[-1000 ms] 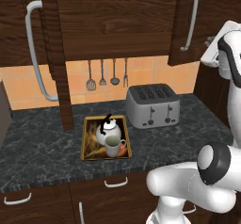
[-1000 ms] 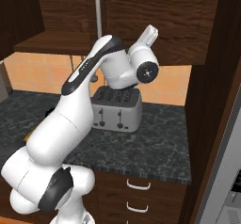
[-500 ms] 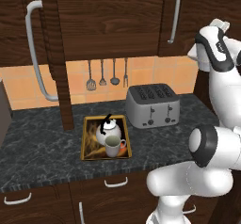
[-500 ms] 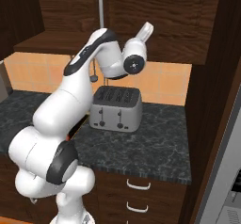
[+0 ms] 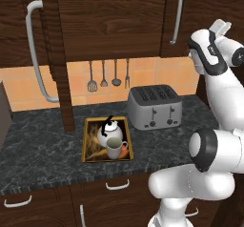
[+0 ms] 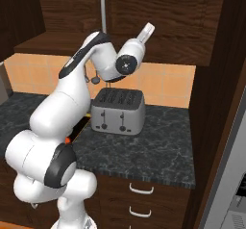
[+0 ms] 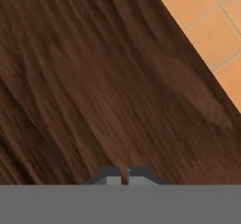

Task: Pick the kettle from the counter and place it on the tray. Then pick the mug from the cabinet and place it on the tray. Then close the cabinet doors.

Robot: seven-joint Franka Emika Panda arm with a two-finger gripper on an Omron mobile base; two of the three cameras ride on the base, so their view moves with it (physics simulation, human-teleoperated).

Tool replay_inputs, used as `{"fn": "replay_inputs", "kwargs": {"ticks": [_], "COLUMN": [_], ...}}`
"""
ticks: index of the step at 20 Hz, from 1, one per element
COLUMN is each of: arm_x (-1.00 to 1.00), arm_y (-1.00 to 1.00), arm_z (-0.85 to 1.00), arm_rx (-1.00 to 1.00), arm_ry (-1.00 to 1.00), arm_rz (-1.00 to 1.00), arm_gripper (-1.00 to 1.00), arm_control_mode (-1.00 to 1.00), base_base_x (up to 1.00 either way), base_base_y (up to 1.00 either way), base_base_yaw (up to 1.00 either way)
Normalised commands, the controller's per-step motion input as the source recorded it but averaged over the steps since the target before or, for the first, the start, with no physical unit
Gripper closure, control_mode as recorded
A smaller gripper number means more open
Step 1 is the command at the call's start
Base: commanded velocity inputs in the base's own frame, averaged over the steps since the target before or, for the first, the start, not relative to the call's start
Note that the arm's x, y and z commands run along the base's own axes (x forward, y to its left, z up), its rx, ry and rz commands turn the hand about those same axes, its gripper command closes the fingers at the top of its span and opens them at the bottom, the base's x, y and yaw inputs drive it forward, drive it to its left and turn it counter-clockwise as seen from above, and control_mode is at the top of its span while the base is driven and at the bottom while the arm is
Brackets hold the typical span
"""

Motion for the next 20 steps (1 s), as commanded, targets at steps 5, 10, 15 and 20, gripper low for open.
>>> {"fn": "replay_inputs", "kwargs": {"ticks": [5, 10, 15, 20], "arm_x": [-0.24, -0.69, -1.0, -0.86], "arm_y": [-0.11, -0.01, 0.12, 0.68], "arm_z": [0.0, 0.09, 0.24, 0.03], "arm_rx": [-0.06, -0.04, -0.08, -0.1], "arm_ry": [0.12, 0.03, 0.12, 0.01], "arm_rz": [0.0, 0.0, 0.0, 0.0], "arm_gripper": [1.0, 1.0, 1.0, 1.0], "arm_control_mode": [-1.0, -1.0, -1.0, -1.0], "base_base_x": [0.0, 0.0, 0.0, 0.0], "base_base_y": [0.0, 0.0, 0.0, 0.0], "base_base_yaw": [0.0, 0.0, 0.0, 0.0]}}
